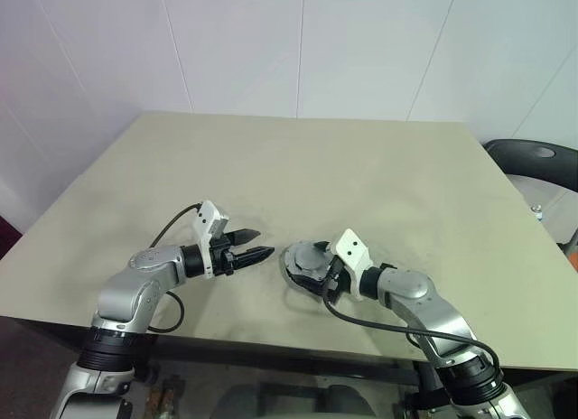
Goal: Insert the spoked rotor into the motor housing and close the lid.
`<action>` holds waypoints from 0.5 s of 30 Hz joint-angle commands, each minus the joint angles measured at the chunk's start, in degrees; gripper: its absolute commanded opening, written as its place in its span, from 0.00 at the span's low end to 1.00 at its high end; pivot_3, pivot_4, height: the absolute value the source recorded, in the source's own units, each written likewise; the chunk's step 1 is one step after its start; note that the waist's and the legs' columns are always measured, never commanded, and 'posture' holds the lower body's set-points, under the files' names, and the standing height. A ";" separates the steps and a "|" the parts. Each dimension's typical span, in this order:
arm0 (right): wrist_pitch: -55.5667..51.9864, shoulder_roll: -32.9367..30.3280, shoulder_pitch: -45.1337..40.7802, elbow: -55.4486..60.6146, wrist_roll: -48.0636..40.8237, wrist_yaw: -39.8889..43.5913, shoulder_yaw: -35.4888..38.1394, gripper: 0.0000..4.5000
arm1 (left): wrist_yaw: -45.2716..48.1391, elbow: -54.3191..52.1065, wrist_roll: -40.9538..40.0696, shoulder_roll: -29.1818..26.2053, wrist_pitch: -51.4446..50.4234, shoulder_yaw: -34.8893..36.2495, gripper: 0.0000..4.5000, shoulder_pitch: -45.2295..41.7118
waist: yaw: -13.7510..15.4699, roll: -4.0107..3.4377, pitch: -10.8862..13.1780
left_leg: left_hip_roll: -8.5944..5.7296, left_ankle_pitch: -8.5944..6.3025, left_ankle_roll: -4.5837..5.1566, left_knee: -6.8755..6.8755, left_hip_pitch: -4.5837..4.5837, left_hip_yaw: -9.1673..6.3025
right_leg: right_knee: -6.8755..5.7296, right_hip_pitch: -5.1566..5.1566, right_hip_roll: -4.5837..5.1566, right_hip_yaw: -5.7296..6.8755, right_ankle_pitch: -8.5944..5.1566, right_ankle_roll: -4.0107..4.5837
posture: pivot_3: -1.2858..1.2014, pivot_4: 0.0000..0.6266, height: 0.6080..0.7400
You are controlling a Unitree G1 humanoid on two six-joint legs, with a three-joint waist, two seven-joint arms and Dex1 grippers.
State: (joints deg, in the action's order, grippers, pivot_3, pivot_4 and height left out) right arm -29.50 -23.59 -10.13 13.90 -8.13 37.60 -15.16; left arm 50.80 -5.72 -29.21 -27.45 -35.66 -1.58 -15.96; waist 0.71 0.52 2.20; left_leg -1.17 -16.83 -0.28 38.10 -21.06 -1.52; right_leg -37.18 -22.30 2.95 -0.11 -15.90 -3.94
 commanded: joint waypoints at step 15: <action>-6.12 2.85 -3.93 2.44 -6.14 -0.35 4.20 0.99 | 0.00 -1.24 0.53 0.31 1.11 -0.71 0.72 0.07 | 0.00 -0.01 0.01 | 0.00 0.00 0.00 0.00 -0.25 0.00 | 0.00 -0.23 0.06 0.00 0.01 -0.01 | 0.52 0.00 1.00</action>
State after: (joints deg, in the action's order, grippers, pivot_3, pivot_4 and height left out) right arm -35.00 -20.44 -13.13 12.93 -12.29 36.34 -12.45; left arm 50.74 -5.71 -28.74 -27.04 -35.56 -2.26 -15.46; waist 0.71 0.51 2.21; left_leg -1.17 -16.83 -0.28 38.10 -21.31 -1.52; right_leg -37.17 -22.54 3.01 -0.12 -15.88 -3.95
